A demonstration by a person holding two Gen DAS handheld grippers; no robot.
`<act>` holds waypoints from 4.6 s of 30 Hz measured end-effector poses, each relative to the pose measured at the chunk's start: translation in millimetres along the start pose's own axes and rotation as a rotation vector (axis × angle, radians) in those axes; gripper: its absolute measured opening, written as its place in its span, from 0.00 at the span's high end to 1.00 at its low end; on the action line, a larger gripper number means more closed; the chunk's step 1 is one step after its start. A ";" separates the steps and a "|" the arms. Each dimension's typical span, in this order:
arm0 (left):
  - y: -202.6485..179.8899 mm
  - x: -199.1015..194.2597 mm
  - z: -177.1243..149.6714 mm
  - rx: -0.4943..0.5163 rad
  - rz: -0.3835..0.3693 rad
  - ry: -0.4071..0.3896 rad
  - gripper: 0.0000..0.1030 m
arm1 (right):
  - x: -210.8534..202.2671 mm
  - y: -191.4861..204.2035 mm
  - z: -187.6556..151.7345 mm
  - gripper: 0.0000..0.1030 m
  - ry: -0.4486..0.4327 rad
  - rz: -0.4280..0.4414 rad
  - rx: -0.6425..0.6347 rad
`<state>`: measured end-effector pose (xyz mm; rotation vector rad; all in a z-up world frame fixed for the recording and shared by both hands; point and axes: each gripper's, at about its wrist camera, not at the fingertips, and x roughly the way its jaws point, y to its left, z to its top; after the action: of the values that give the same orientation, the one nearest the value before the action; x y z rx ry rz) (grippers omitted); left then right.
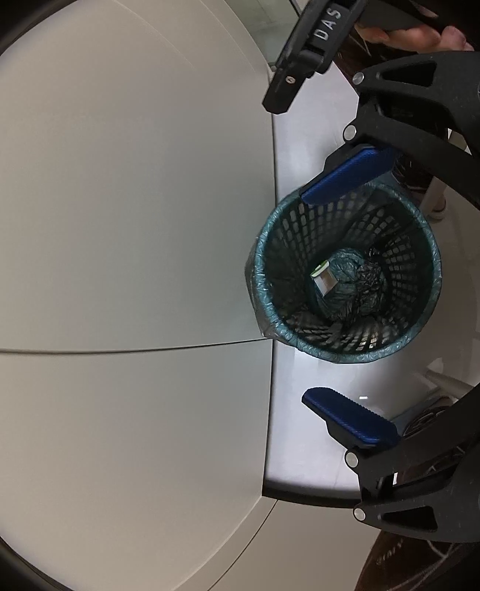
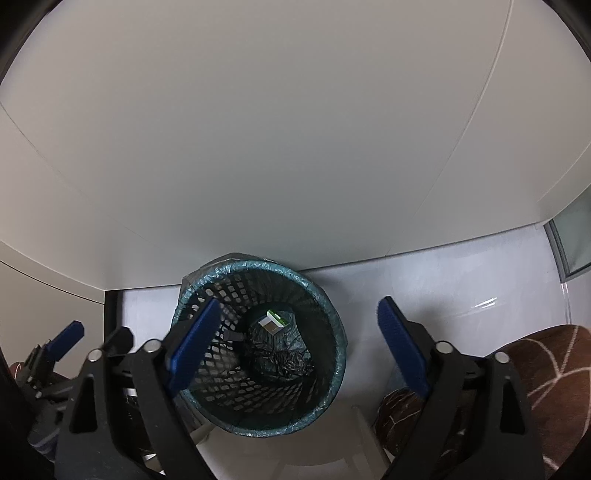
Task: Collect trash
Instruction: 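Open both tools to drop the box and packet into the wastebasket, then raise both tools back toward the counter, then grasp the white ointment tube with the left tool while the right tool grasps the white pill bottle, then carry the ointment tube and pill bottle down over the wastebasket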
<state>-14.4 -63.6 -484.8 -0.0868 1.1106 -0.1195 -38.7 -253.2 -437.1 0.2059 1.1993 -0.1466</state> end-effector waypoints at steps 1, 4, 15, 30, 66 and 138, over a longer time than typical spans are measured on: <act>1.3 -5.0 1.6 -0.006 -0.003 -0.002 0.06 | -5.9 0.2 0.7 0.16 -0.013 -0.002 -0.004; 2.7 -22.6 7.6 -0.011 -0.005 -0.024 0.06 | -24.5 0.5 4.7 0.14 -0.054 0.000 -0.007; 11.9 -109.6 17.3 -0.002 0.054 -0.106 0.06 | -102.7 6.0 22.3 0.09 -0.182 0.032 -0.084; 2.2 -256.1 60.3 0.004 0.058 -0.311 0.06 | -236.4 24.8 50.4 0.07 -0.428 0.071 -0.181; 24.7 -367.7 298.5 -0.186 0.236 -0.328 0.06 | -373.6 138.6 220.8 0.07 -0.565 0.162 -0.408; -4.5 -427.9 243.0 -0.080 0.170 -0.414 0.79 | -391.4 135.7 185.4 0.61 -0.564 0.156 -0.314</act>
<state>15.6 -5.9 2.9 -0.0834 0.7049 0.0926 19.9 -163.4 3.9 -0.0223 0.6285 0.1173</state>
